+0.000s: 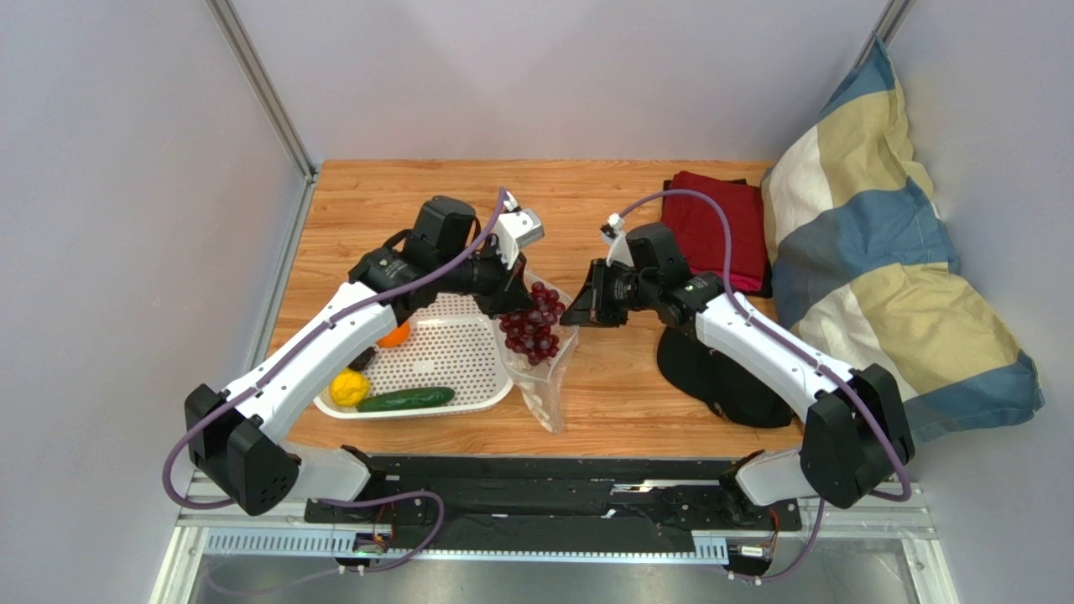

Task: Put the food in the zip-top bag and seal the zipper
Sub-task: Place the fake fruit in the zipper food storage bag.

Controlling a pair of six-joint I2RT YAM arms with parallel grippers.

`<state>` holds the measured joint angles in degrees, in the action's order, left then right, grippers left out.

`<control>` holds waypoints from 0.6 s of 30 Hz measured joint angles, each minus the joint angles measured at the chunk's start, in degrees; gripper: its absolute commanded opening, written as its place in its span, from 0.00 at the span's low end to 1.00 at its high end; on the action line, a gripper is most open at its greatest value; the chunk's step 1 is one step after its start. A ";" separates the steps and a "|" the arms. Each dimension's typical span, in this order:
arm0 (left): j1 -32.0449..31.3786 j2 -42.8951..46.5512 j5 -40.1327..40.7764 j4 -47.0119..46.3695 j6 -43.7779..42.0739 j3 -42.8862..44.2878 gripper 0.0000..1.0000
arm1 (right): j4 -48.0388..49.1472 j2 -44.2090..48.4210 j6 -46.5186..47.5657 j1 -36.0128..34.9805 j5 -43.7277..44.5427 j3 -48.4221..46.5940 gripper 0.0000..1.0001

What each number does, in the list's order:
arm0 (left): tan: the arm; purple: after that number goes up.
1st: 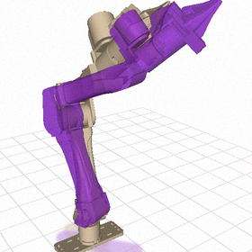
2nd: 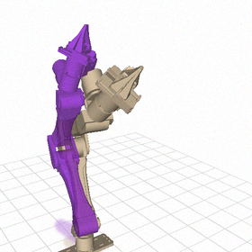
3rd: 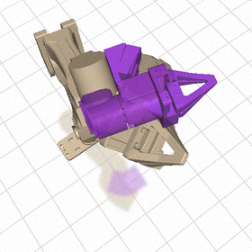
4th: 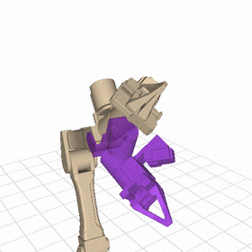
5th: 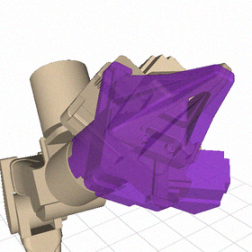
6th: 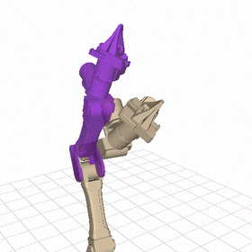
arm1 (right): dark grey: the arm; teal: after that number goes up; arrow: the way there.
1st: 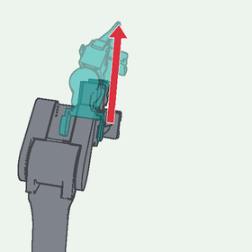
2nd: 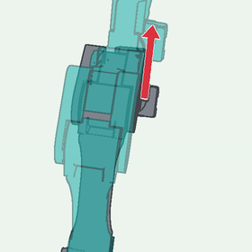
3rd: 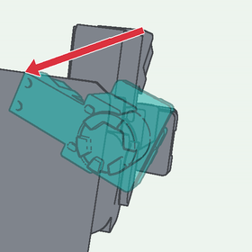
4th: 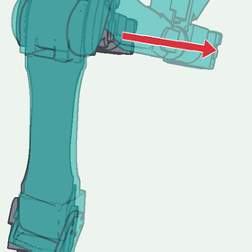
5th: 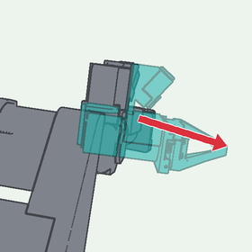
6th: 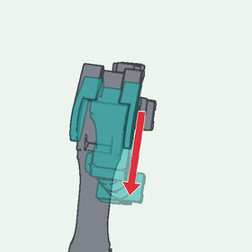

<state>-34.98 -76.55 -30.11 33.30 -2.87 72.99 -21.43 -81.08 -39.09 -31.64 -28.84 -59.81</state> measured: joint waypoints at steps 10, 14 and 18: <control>-1.97 -8.07 3.17 12.90 -11.15 5.57 0.74 | -0.46 1.68 0.98 2.54 -2.03 1.33 0.00; -2.78 -10.69 3.30 15.98 -11.28 8.13 0.99 | -0.07 1.68 0.85 2.54 -3.50 2.03 0.00; -1.97 -9.22 2.67 17.00 -10.75 9.33 0.99 | 0.76 1.68 0.85 2.54 -4.96 2.29 0.00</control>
<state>-36.95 -85.78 -27.44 50.30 -13.63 82.32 -20.67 -79.40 -38.24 -29.10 -33.80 -57.52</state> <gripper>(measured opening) 0.987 0.010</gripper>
